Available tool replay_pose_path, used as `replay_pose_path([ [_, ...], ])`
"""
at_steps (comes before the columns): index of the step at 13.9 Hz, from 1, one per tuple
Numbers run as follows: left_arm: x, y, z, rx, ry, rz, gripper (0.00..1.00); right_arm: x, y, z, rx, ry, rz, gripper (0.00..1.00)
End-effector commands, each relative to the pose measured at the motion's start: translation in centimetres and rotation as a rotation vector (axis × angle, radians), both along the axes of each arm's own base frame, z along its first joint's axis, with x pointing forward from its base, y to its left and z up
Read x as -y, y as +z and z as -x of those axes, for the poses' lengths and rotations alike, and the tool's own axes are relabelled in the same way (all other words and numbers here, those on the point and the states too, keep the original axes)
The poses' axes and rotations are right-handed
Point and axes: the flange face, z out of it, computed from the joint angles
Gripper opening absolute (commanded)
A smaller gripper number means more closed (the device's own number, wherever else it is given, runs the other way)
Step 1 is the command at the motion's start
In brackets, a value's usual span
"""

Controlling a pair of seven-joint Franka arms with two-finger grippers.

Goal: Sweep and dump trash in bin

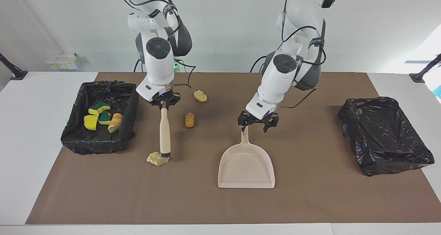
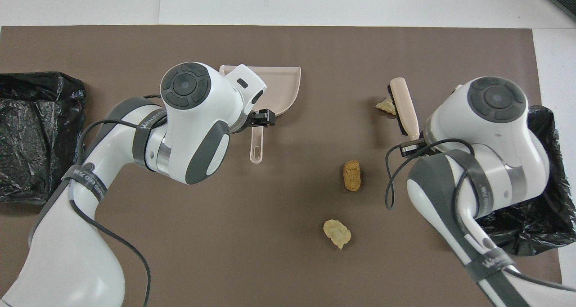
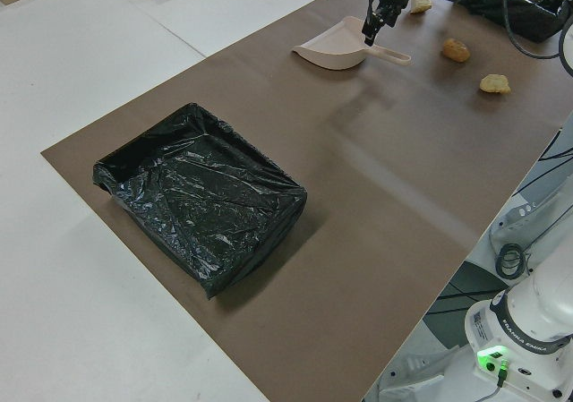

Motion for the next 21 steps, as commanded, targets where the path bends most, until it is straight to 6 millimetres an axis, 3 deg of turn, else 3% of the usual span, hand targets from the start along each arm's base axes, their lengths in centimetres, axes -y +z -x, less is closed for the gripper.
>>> replay_pose_path([
  [1, 1.6, -3.2, 1.4, -0.007, -0.045, -0.051, 1.0, 3.1, -2.2, -1.0, 0.024, 0.069, 0.007, 0.0],
  [3, 2.1, -4.2, 1.6, -0.011, -0.058, -0.077, 1.0, 5.9, -5.5, -2.1, 0.048, 0.081, 0.013, 0.0],
  [5, 2.2, -4.1, 1.7, -0.015, -0.06, -0.08, 0.96, 5.8, -8.2, -2.1, 0.023, 0.082, -0.004, 0.0],
  [7, 2.0, -3.7, 1.8, -0.025, -0.06, -0.087, 0.57, 4.0, -8.9, -1.2, -0.01, 0.121, -0.002, 0.0],
  [8, 1.9, -3.2, 1.9, -0.038, -0.062, -0.094, 0.32, 3.2, -9.2, -0.6, -0.026, 0.144, -0.005, 0.0],
  [9, 1.8, -3.0, 1.9, -0.039, -0.069, -0.1, 0.0, 2.3, -9.1, 0.0, -0.038, 0.193, -0.003, 0.0],
  [11, 1.9, -2.9, 1.9, -0.033, -0.076, -0.113, 0.0, 0.9, -10.8, 1.6, -0.121, 0.306, -0.038, 0.0],
  [14, 0.3, -1.6, 1.2, -0.07, -0.206, -0.192, 0.0, -1.8, -11.0, 3.4, -0.197, 0.381, -0.065, 0.0],
  [16, -2.5, -0.3, 0.0, -0.105, -0.359, -0.201, 0.0, -4.3, -10.5, 4.7, -0.245, 0.378, -0.11, 0.0],
  [19, -6.1, 4.5, -0.4, -0.079, -0.652, -0.181, 0.0, -8.4, -9.7, 6.8, -0.328, 0.358, -0.17, 0.0],
  [20, -7.2, 6.9, 0.1, -0.042, -0.79, -0.169, 0.0, -8.9, -8.8, 7.0, -0.33, 0.319, -0.176, 0.0],
  [21, -9.5, 8.2, 0.1, -0.039, -0.89, -0.165, 0.0, -9.0, -7.2, 6.6, -0.313, 0.289, -0.168, 0.0],
])
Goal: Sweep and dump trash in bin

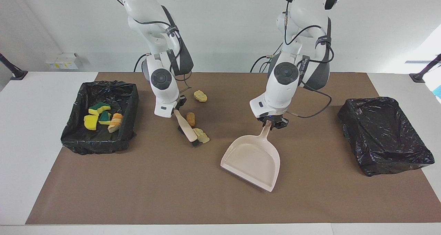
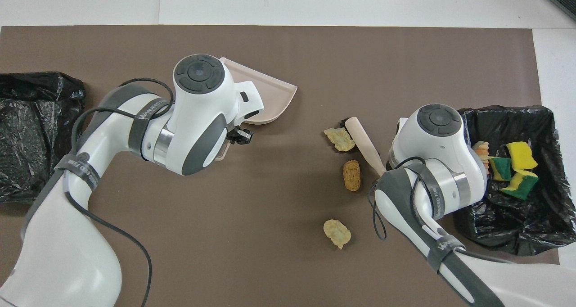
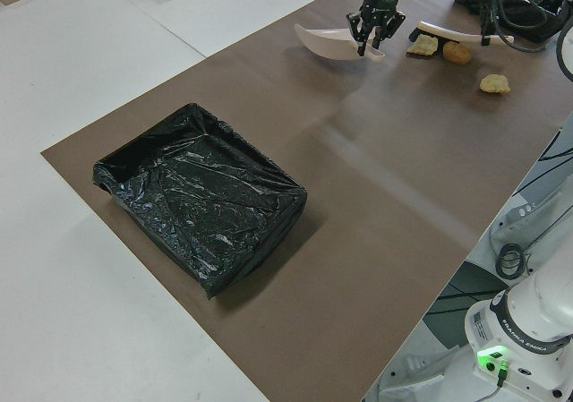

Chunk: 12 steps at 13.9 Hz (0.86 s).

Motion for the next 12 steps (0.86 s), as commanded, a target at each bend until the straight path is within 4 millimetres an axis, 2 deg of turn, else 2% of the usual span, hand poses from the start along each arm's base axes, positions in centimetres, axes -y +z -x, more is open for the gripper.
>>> replay_pose_path([
  [1, -5.9, 5.6, 0.8, 0.001, -0.255, 0.019, 0.0, -0.1, 3.7, 0.1, -0.013, -0.059, 0.002, 0.0],
  [2, -7.8, 6.8, 1.0, -0.013, -0.37, 0.024, 0.0, 0.1, 5.2, -0.2, -0.014, -0.063, 0.006, 0.0],
  [3, -9.9, 6.9, 1.2, -0.055, -0.463, 0.028, 0.0, 0.4, 6.5, -0.1, -0.017, -0.074, 0.015, 0.0],
  [5, -12.8, 6.1, 1.8, -0.102, -0.612, 0.033, 0.0, 0.3, 8.5, 1.1, -0.015, -0.146, 0.062, 0.0],
  [6, -14.3, 5.5, 2.1, -0.109, -0.658, 0.037, 0.0, 0.0, 8.6, 1.9, -0.035, -0.215, 0.108, 0.0],
  [7, -15.5, 4.8, 2.8, -0.109, -0.697, 0.035, 0.0, -1.3, 8.8, 2.8, -0.034, -0.272, 0.147, 0.0],
  [8, -16.3, 3.7, 3.9, -0.104, -0.743, 0.035, 0.0, -2.7, 8.8, 3.9, -0.032, -0.324, 0.186, 0.0],
  [9, -17.2, 2.8, 5.1, -0.079, -0.772, 0.034, 0.0, -3.2, 8.9, 4.5, -0.027, -0.428, 0.22, 0.0],
  [11, -16.9, -1.2, 6.6, -0.106, -0.785, 0.039, 0.0, -5.3, 9.0, 6.1, -0.051, -0.618, 0.256, 0.0],
  [12, -16.8, -1.8, 6.7, -0.09, -0.775, 0.037, 0.0, -5.7, 8.8, 7.3, -0.056, -0.671, 0.281, 0.0],
])
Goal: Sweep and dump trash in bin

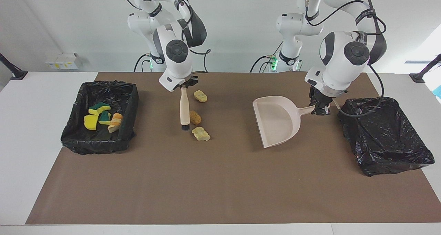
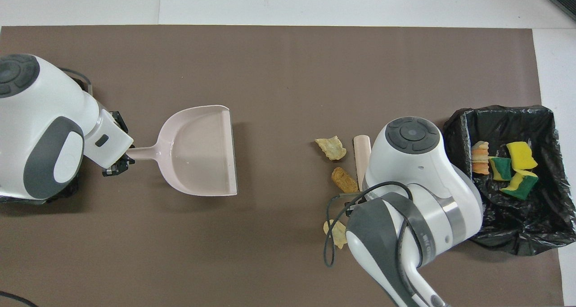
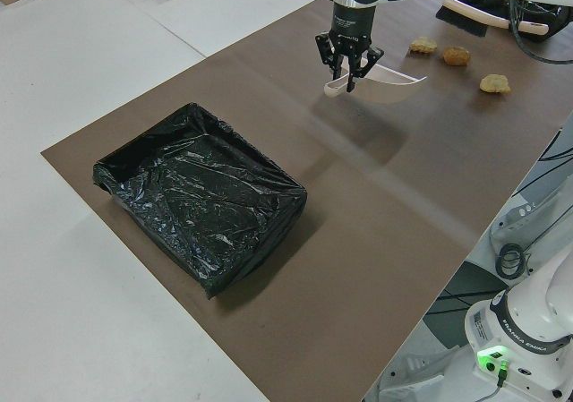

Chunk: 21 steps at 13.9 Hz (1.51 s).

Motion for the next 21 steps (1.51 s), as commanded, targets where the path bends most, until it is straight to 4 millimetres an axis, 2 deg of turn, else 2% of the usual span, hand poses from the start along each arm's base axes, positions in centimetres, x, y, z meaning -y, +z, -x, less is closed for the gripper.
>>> replay_pose_path([
  [1, 0.5, -1.6, 2.8, 0.038, -0.009, -0.011, 0.0, -0.5, -0.1, 3.9, -0.023, -0.175, 0.047, 0.0],
  [3, 1.6, -3.4, 3.8, 0.036, 0.015, -0.015, 0.0, -1.3, -0.4, 7.0, -0.057, -0.302, 0.048, 0.0],
  [4, 2.9, -4.0, 4.4, 0.071, 0.035, -0.01, 0.0, -2.2, -0.5, 8.8, -0.066, -0.361, 0.072, 0.0],
  [7, 6.0, -4.2, 5.6, 0.087, 0.065, -0.013, 0.0, -3.8, -1.0, 13.6, -0.069, -0.514, 0.125, 0.0],
  [10, 6.2, -4.2, 5.7, 0.085, 0.066, -0.014, 0.0, -5.1, -1.5, 16.8, -0.071, -0.591, 0.07, 0.0],
  [12, 6.1, -4.2, 5.7, 0.085, 0.068, -0.014, 0.0, -6.5, -3.1, 17.9, -0.037, -0.608, 0.073, 0.0],
  [14, 6.1, -4.2, 5.7, 0.084, 0.068, -0.015, 0.0, -6.9, -5.3, 17.3, -0.016, -0.622, 0.058, 0.0],
  [18, 6.1, -4.3, 5.7, 0.083, 0.068, -0.015, 0.0, -8.5, -9.2, 14.4, 0.027, -0.586, 0.022, 0.0],
  [21, 6.0, -4.2, 5.7, 0.084, 0.069, -0.015, 0.0, -10.0, -8.4, 9.5, 0.065, -0.571, -0.02, 0.0],
])
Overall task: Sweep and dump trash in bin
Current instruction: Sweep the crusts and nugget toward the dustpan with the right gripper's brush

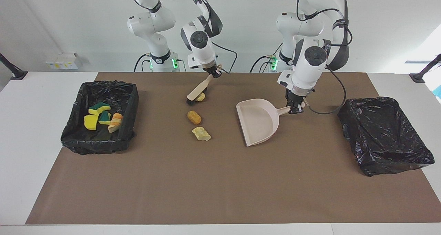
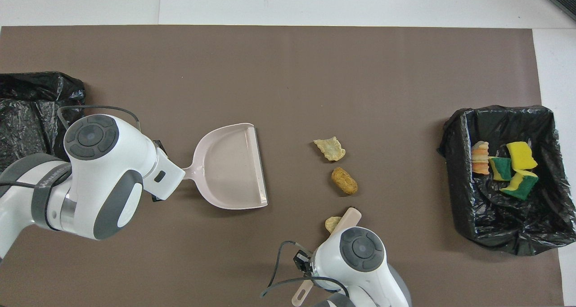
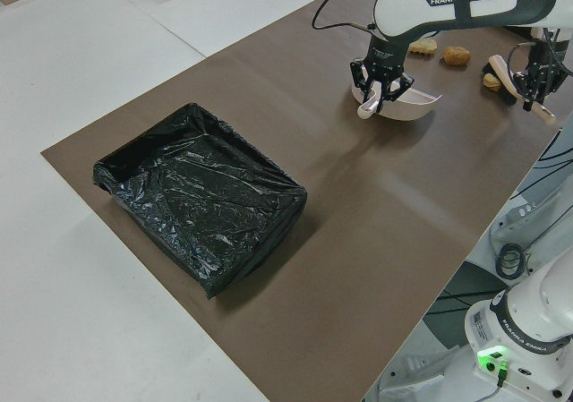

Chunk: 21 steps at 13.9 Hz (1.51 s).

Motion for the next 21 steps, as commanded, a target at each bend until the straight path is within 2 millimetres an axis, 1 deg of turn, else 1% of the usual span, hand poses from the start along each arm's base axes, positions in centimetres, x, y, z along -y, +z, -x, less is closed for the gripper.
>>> replay_pose_path([
  [1, -0.4, 0.4, 0.8, 0.025, 0.005, -0.007, 0.0, -1.7, 1.0, -5.8, 0.038, 0.036, -0.035, 0.0],
  [3, -0.4, 0.4, 0.8, 0.025, 0.005, -0.007, 0.0, -2.2, 1.9, -8.7, 0.058, 0.036, -0.049, 0.0],
  [4, -0.5, 0.4, 0.8, 0.025, 0.006, -0.007, 0.0, -2.8, 2.7, -9.6, 0.052, 0.046, -0.05, 0.0],
  [5, -0.5, 0.3, 0.8, 0.024, 0.008, -0.008, 0.0, -3.2, 3.9, -10.1, 0.042, 0.065, -0.047, 0.0],
  [6, -0.5, 0.4, 0.8, 0.026, 0.018, -0.008, 0.0, -2.8, 5.2, -10.6, 0.039, 0.077, -0.037, 0.0],
  [7, -0.5, 0.4, 0.8, 0.029, 0.041, -0.009, 0.0, -2.0, 7.1, -11.3, 0.043, 0.091, -0.021, 0.0],
  [8, -0.5, 0.4, 0.7, 0.033, 0.095, -0.012, 0.0, -1.3, 8.7, -11.7, 0.045, 0.138, -0.005, 0.0],
  [9, -0.3, 0.4, 0.8, 0.036, 0.157, -0.016, 0.0, -0.2, 10.0, -12.2, 0.046, 0.208, 0.0, 0.0],
  [11, -0.2, 0.5, 0.7, 0.043, 0.207, -0.018, 0.0, 2.5, 11.3, -13.1, 0.066, 0.298, -0.016, 0.0],
  [12, -0.1, 0.5, 0.8, 0.045, 0.207, -0.017, 0.0, 3.5, 11.1, -13.6, 0.078, 0.355, -0.008, 0.0],
  [13, 0.0, 0.5, 0.8, 0.043, 0.204, -0.018, 0.0, 5.1, 10.6, -14.2, 0.083, 0.423, -0.002, 0.0],
  [14, 0.3, 0.5, 1.0, 0.041, 0.196, -0.019, 0.0, 7.3, 10.1, -15.0, 0.078, 0.499, -0.023, 0.0],
  [16, 1.5, 0.3, 1.9, 0.019, 0.149, -0.029, 0.0, 11.0, 9.0, -15.9, 0.07, 0.62, -0.075, 0.0],
  [17, 1.9, 0.6, 2.2, 0.016, 0.109, -0.029, 0.0, 12.6, 8.6, -16.3, 0.074, 0.665, -0.082, 0.0],
  [19, 3.4, 0.6, 2.9, 0.017, 0.062, -0.027, 0.0, 15.5, 7.7, -16.6, 0.076, 0.736, -0.099, 0.0],
  [20, 3.5, 0.4, 3.2, 0.012, 0.059, -0.03, 0.0, 16.3, 7.3, -16.5, 0.101, 0.774, -0.11, 0.0],
  [21, 3.8, -0.1, 3.6, 0.008, 0.054, -0.032, 0.0, 16.5, 6.1, -16.3, 0.105, 0.794, -0.113, 0.0],
])
